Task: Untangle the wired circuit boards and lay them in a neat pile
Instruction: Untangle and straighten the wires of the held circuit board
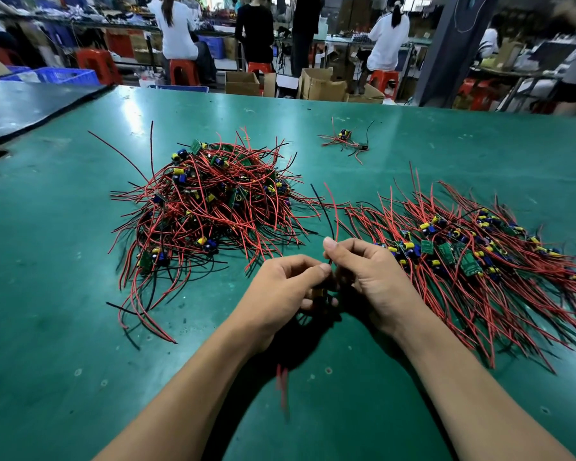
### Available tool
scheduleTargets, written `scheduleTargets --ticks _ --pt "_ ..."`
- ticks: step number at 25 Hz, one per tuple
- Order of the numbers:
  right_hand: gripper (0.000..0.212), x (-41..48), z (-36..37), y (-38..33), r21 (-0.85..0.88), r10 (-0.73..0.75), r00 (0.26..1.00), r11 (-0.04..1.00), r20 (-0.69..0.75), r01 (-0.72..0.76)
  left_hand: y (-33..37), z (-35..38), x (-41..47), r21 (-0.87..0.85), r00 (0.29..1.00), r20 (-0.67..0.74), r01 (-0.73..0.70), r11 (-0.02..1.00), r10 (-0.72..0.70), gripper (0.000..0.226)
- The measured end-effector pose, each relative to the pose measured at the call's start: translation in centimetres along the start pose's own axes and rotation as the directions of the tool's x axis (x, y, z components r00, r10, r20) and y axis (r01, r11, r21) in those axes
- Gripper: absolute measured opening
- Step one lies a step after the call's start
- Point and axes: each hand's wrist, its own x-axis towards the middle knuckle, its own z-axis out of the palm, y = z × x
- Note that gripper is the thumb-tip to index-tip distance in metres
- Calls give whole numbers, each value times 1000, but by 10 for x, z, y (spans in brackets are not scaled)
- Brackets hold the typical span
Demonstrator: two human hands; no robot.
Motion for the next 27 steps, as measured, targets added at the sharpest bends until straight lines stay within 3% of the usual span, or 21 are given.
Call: scheduleTargets --ticks 8,10,13,15,21,27 --pt "31 -7 4 -1 -37 37 997 999 64 -35 3 0 -5 72 999 30 13 997 -15 23" --pt "27 -8 5 -2 -89 94 985 993 142 -82 4 1 -6 63 999 43 21 998 -24 25" --pt "37 -8 4 -1 -113 140 954 987 264 -114 5 -1 -7 14 999 42 33 999 -34 25" --pt "41 -8 1 0 -108 126 954 989 271 -100 6 -3 -7 -19 998 48 49 999 -49 27" --pt "43 3 -9 1 -171 -23 998 985 55 32 9 -5 -8 4 989 114 98 995 -98 27" --pt "41 10 -9 3 -167 -97 984 983 -147 73 9 0 -9 109 987 128 80 991 -94 23"
